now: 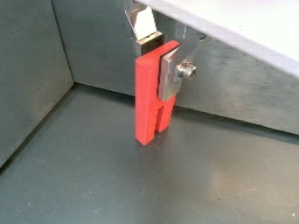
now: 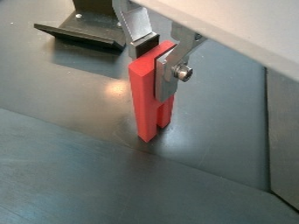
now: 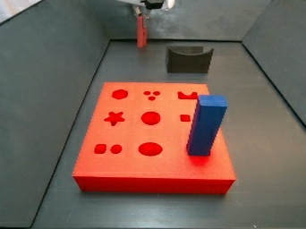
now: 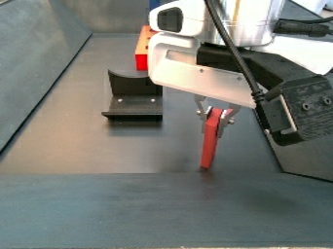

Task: Pick up the double-square object. Move up. Move to above the board. Insert the double-square object.
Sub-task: Pick up the double-square object, then move up.

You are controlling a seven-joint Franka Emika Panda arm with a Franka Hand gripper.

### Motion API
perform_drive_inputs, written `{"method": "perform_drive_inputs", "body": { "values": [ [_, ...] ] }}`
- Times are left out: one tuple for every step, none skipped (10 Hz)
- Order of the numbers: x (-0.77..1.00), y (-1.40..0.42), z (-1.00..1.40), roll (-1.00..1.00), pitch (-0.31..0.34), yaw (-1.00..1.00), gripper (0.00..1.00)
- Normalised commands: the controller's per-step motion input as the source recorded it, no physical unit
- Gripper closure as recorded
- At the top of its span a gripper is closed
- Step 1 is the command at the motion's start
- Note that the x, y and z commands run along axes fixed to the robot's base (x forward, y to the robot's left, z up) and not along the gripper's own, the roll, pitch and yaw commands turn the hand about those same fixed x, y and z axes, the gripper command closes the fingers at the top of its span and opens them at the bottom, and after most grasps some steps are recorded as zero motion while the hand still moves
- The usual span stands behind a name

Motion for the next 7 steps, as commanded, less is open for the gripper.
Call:
{"method": "perform_drive_inputs", "body": {
  "values": [
    [0.0, 0.0, 0.0, 0.0, 0.0, 0.0, 1.0],
    [0.0, 0.0, 0.0, 0.0, 0.0, 0.0, 1.0],
    [0.0, 0.0, 0.0, 0.0, 0.0, 0.0, 1.0],
    [0.0, 0.0, 0.0, 0.0, 0.0, 0.0, 1.0],
    [0.0, 0.0, 0.0, 0.0, 0.0, 0.0, 1.0],
    [0.0, 0.0, 0.83, 0.0, 0.0, 0.0, 1.0],
    [-0.02, -0.06, 0.76, -0.01, 0.031, 0.0, 1.0]
  ]
}}
